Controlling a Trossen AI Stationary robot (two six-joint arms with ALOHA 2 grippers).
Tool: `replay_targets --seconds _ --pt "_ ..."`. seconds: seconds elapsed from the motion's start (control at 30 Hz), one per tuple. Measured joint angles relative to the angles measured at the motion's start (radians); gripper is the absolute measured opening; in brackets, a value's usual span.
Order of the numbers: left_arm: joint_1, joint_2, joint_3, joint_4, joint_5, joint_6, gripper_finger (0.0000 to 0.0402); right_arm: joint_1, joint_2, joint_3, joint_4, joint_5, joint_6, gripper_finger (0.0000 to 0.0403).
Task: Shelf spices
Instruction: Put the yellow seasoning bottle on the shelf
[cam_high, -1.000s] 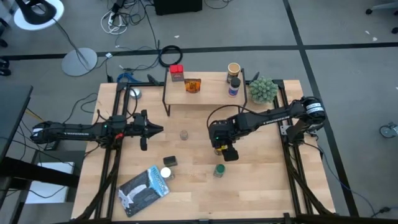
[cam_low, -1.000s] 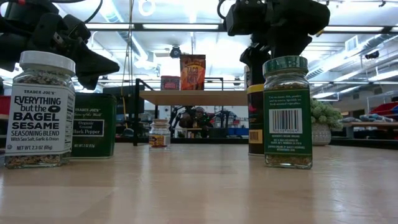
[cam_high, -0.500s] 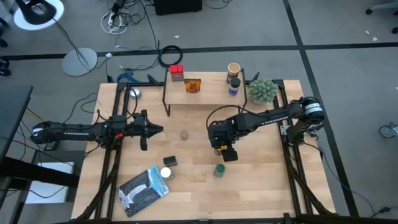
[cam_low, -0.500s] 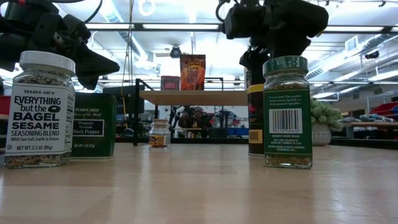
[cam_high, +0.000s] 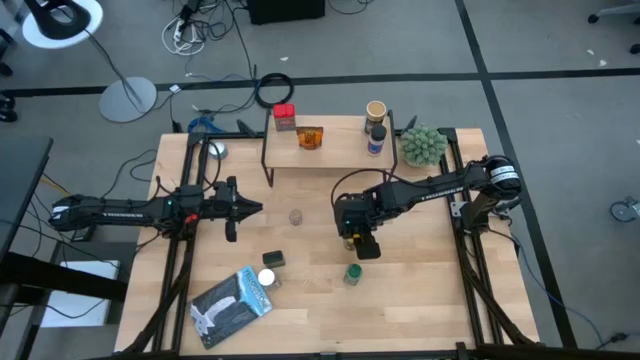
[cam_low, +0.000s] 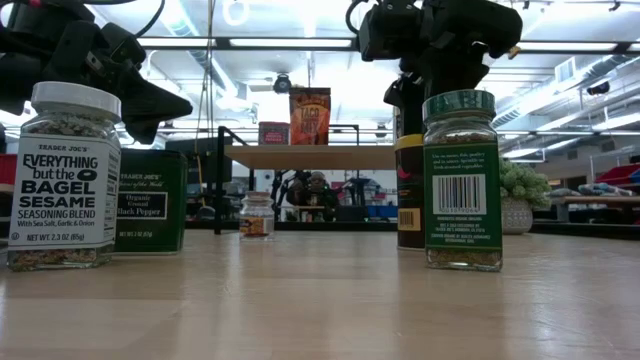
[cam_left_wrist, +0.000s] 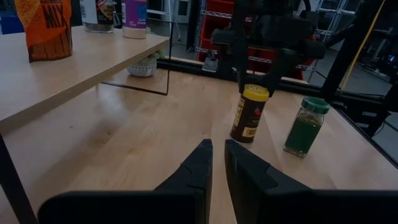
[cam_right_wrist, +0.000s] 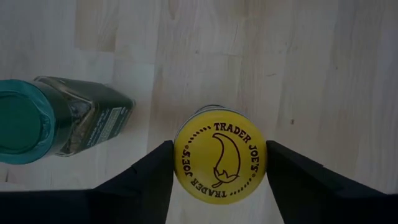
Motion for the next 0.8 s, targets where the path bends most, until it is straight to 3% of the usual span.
replay_targets --seconds 0.33,0.8 --pt "0.000 0.000 0.000 0.000 0.000 0.000 0.0048 0.000 -0.002 0.025 -0.032 0.003 0.002 0.0229" --pt "0.000 0.000 0.000 0.002 0.000 0.000 0.0048 -0.051 -0.003 0.305 -0.260 0.079 0.078 0.0231"
